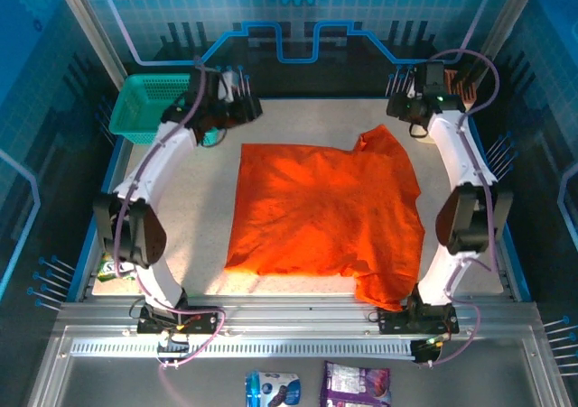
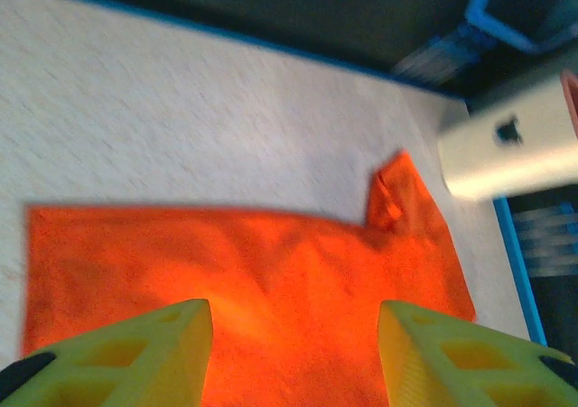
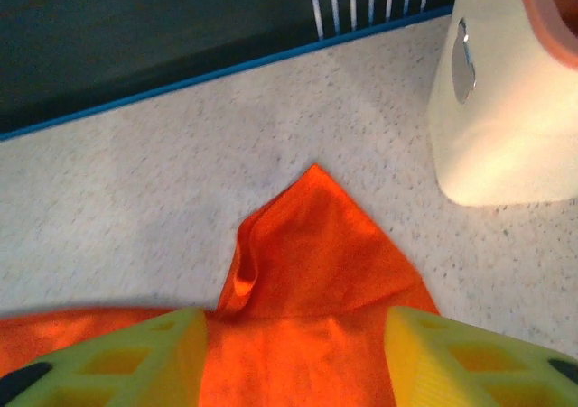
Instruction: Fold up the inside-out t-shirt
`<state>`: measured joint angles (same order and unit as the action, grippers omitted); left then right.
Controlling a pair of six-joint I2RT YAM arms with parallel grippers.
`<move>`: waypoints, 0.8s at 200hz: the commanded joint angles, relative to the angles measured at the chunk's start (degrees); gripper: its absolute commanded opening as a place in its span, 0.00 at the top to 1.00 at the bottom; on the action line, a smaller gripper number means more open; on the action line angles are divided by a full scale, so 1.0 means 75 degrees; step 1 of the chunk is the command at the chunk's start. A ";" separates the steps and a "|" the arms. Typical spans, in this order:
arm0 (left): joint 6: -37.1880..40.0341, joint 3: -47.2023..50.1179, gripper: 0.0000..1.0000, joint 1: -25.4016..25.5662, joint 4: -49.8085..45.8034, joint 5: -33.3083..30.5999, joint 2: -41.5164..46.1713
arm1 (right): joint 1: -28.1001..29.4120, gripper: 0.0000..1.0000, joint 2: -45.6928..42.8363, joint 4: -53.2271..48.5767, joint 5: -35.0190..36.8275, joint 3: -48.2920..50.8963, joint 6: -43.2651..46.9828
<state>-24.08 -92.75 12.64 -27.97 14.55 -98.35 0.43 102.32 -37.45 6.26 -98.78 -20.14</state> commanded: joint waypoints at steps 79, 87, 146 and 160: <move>-0.1311 0.3816 0.51 0.0987 0.1123 -0.0503 -0.0366 | -0.0564 0.08 0.0079 0.2007 -0.4419 0.2970 -0.0568; -0.1308 0.3897 0.52 0.0898 0.1098 -0.0615 -0.0423 | -0.0533 0.09 0.0439 0.2252 -0.4732 0.2766 -0.0776; -0.1200 0.4219 0.52 0.0273 0.1025 -0.0768 -0.0445 | 0.0038 0.12 0.2680 0.2194 -0.4983 0.0721 -0.1324; -0.1167 0.4222 0.52 0.0249 0.1000 -0.0759 -0.0446 | 0.0072 0.12 0.2947 0.1816 -0.4176 0.0358 -0.1414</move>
<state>-33.12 -61.91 14.76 -20.62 9.50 -101.32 -0.30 121.43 -21.21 -28.86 -91.35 -28.56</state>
